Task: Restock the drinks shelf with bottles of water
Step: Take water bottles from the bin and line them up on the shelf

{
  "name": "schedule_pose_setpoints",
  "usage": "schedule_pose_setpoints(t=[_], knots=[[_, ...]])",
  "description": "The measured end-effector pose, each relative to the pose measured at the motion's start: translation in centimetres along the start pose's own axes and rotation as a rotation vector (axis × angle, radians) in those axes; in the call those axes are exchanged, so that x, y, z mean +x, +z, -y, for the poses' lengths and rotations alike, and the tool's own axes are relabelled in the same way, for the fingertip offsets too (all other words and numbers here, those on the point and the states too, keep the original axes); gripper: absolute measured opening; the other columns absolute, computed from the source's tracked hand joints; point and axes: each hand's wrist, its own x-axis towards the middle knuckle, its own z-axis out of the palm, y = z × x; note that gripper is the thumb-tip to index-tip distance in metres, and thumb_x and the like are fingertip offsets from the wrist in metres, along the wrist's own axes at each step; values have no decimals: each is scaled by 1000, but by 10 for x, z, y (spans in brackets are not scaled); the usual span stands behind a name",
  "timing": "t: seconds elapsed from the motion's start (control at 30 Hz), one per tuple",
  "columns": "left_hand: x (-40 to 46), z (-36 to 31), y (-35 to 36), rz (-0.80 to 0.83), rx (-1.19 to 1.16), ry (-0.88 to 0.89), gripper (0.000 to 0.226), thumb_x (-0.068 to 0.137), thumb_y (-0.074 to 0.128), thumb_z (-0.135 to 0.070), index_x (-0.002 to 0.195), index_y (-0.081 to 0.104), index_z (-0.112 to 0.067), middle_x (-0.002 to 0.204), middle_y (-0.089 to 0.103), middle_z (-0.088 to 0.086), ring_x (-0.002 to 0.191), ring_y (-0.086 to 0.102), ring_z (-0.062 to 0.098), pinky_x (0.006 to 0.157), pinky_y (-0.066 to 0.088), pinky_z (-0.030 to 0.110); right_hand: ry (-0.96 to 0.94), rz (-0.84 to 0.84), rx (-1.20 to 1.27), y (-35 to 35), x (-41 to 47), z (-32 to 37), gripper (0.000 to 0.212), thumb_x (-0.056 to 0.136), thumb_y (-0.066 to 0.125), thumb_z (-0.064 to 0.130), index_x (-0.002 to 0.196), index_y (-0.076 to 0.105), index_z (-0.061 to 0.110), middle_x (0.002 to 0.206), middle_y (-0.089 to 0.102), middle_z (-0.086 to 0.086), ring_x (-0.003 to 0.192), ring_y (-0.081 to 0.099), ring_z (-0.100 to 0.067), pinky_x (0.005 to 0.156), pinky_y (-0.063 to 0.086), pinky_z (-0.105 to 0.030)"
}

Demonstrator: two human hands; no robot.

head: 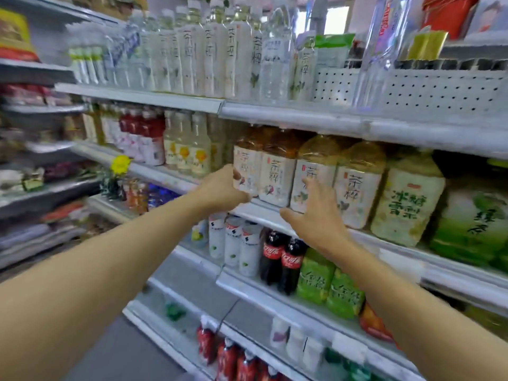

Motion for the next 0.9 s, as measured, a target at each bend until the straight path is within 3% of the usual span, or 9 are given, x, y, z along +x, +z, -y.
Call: schedule_pose_setpoints(t=[0.17,0.33,0.5,0.7,0.8,0.9], knots=[[-19,81,10,62,24,-185,47,85,67,-26,124,44,-13,115,50,7,98,53,23,76,42,31,-33,169,-7,71,-12,2,72,87,62,34,144,25,10,147,28,-10,135,21,-26,109,23,-35],[-34,166,20,98,71,-309,56,86,67,-28,132,40,-12,132,49,8,116,50,25,91,41,31,-25,320,10,154,-28,8,75,83,67,32,143,29,9,146,29,-12,134,24,-28,110,26,-39],[-50,257,28,164,103,-423,56,82,69,-31,129,42,-14,127,51,9,106,51,22,84,41,28,25,476,53,240,-53,14,70,83,66,28,140,31,10,139,37,-9,130,30,-26,103,28,-31],[-66,356,48,268,148,-518,58,84,67,-29,132,39,-11,128,53,14,114,52,29,93,42,33,64,610,58,335,-87,16,68,82,68,27,138,36,6,136,43,-12,129,33,-28,103,27,-28],[-73,400,60,310,124,-571,57,85,67,-25,132,39,-9,130,51,14,115,52,29,94,41,32,67,654,49,377,-102,11,59,76,71,30,125,49,6,121,52,-13,118,44,-32,99,36,-35],[-82,441,78,328,120,-627,60,83,68,-24,134,39,-9,132,50,14,118,51,29,96,41,32,91,720,51,415,-120,2,65,76,71,26,132,45,5,129,50,-14,121,45,-31,103,36,-41]])
